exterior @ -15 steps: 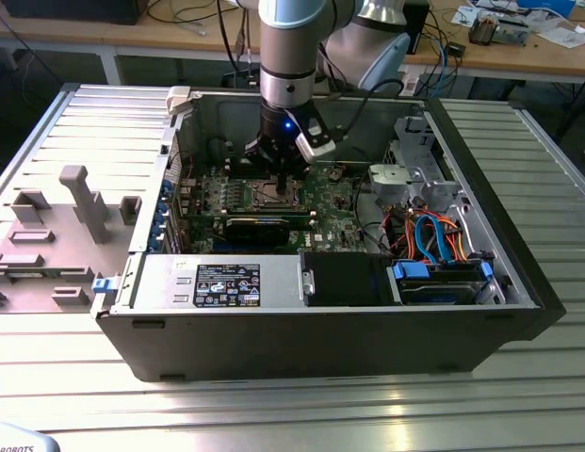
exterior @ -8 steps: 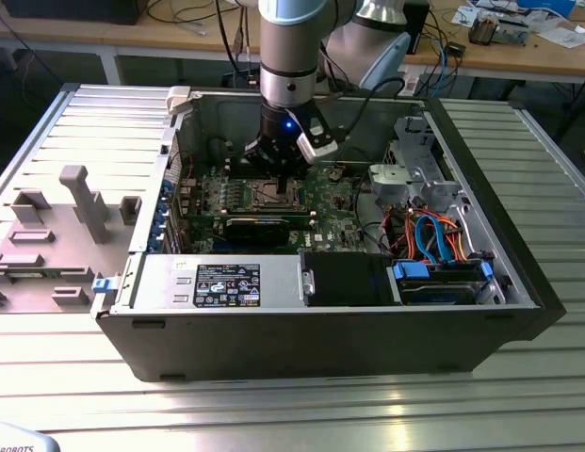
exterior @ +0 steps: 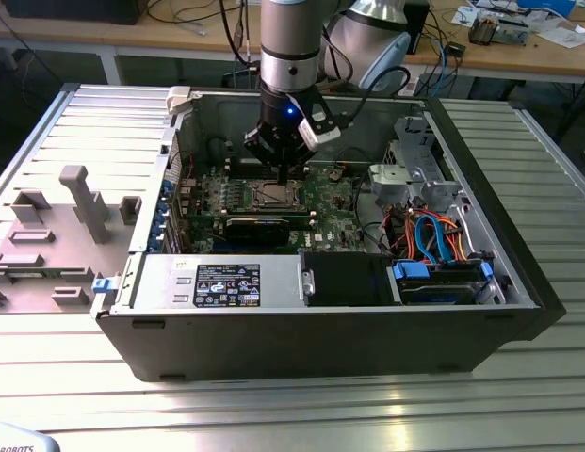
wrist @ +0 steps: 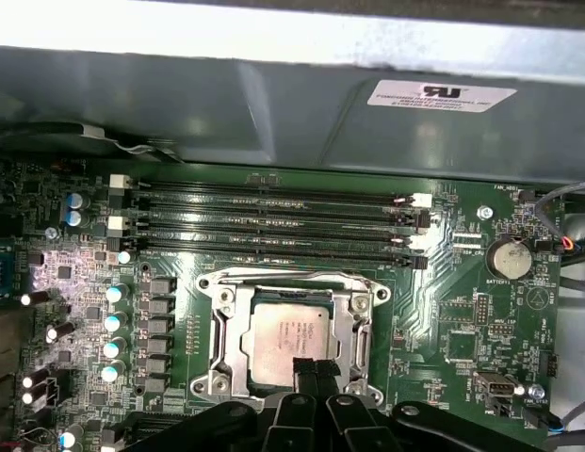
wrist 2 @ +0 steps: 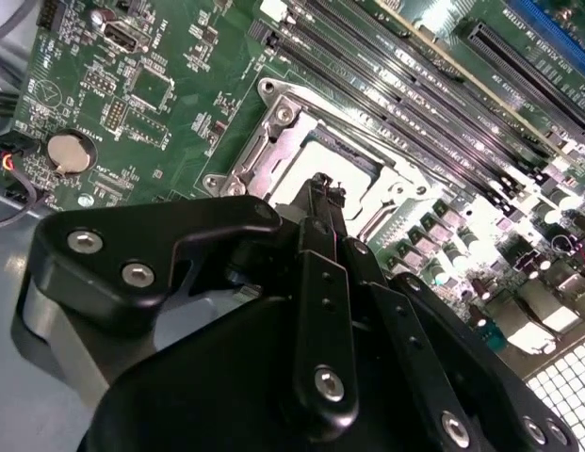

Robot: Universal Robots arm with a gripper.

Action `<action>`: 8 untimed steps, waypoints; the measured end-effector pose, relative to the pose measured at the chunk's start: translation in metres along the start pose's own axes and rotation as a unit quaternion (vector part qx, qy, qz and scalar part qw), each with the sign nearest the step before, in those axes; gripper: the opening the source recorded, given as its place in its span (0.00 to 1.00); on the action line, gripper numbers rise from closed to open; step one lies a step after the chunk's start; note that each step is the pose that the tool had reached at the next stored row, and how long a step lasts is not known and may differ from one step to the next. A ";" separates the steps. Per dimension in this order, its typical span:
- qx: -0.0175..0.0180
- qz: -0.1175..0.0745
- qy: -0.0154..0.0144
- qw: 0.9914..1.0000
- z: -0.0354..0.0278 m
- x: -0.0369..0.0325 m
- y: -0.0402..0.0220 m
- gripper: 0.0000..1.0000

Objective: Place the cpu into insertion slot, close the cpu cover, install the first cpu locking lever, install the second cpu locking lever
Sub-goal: 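Install the first cpu locking lever, then install the second cpu locking lever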

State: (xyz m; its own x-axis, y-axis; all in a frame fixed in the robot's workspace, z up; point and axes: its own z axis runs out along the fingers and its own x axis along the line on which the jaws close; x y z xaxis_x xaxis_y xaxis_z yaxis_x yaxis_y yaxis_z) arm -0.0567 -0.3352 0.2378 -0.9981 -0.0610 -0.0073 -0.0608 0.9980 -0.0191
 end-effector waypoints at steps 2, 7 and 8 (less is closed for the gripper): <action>0.000 0.000 0.000 1.000 -0.0002 0.0000 0.0000 0.11; 0.000 0.000 0.000 1.000 -0.0003 0.0000 0.0000 0.11; 0.000 0.000 0.000 1.000 -0.0003 0.0000 0.0000 0.11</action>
State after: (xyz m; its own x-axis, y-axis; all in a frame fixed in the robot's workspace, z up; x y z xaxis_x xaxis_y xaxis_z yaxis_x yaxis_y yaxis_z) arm -0.0568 -0.3353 0.2381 -0.9981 -0.0610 -0.0072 -0.0608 0.9980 -0.0193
